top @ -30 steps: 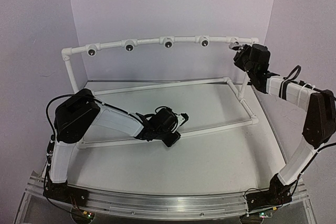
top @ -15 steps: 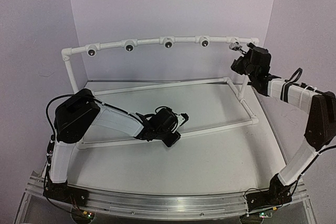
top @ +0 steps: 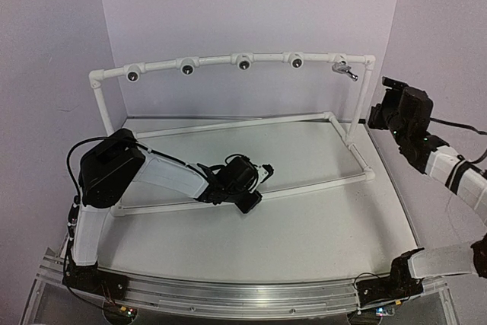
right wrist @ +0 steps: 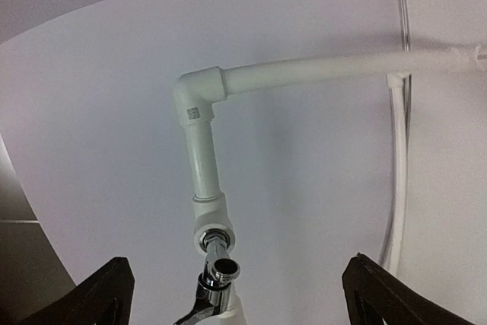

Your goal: Install the water faucets

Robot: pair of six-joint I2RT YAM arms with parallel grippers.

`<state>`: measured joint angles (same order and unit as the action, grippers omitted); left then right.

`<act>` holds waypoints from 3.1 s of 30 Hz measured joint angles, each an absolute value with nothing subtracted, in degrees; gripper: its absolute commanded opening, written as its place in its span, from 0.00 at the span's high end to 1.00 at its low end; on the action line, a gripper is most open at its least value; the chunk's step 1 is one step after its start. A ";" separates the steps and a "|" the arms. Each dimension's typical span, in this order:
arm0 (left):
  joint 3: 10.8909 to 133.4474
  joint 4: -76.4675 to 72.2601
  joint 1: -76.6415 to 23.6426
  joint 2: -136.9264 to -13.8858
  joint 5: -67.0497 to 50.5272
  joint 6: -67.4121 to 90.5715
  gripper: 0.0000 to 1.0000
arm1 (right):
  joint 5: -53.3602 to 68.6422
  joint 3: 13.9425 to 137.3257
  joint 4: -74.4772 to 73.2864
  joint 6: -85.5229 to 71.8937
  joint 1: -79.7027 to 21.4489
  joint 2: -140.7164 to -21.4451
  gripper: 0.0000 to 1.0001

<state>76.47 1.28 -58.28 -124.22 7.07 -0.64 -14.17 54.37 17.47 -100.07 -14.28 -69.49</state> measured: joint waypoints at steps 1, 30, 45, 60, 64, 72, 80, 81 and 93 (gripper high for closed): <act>76.47 1.34 -58.28 -124.22 7.11 -0.64 1.00 | -14.26 53.60 15.09 -94.32 -13.85 -66.85 0.02; 77.12 2.33 -58.57 -124.53 7.27 -0.64 1.00 | 17.28 65.19 1.10 53.76 -10.96 -72.31 0.18; 75.68 -0.03 -58.59 -124.46 7.27 -0.91 1.00 | 16.43 70.89 4.01 46.46 -10.24 -77.67 0.31; 75.66 -0.10 -58.59 -124.46 7.25 -1.06 1.00 | 15.07 72.01 8.56 44.69 -10.24 -81.58 0.36; 75.68 -0.10 -58.59 -124.46 7.27 -1.06 1.00 | 14.63 72.47 9.23 44.71 -10.24 -82.67 0.38; 75.68 -0.10 -58.59 -124.46 7.25 -1.04 1.00 | 13.47 72.55 11.18 44.23 -10.24 -83.15 0.42; 75.68 -0.08 -58.61 -124.46 7.25 -1.04 1.00 | 13.39 72.64 13.28 42.96 -10.24 -83.85 0.46; 75.68 -0.10 -58.61 -124.46 7.25 -1.04 1.00 | 13.39 72.64 13.39 42.89 -10.24 -84.03 0.46; 75.72 -0.03 -58.61 -124.49 7.25 -1.04 1.00 | 13.98 73.97 13.74 41.74 -10.24 -86.08 0.50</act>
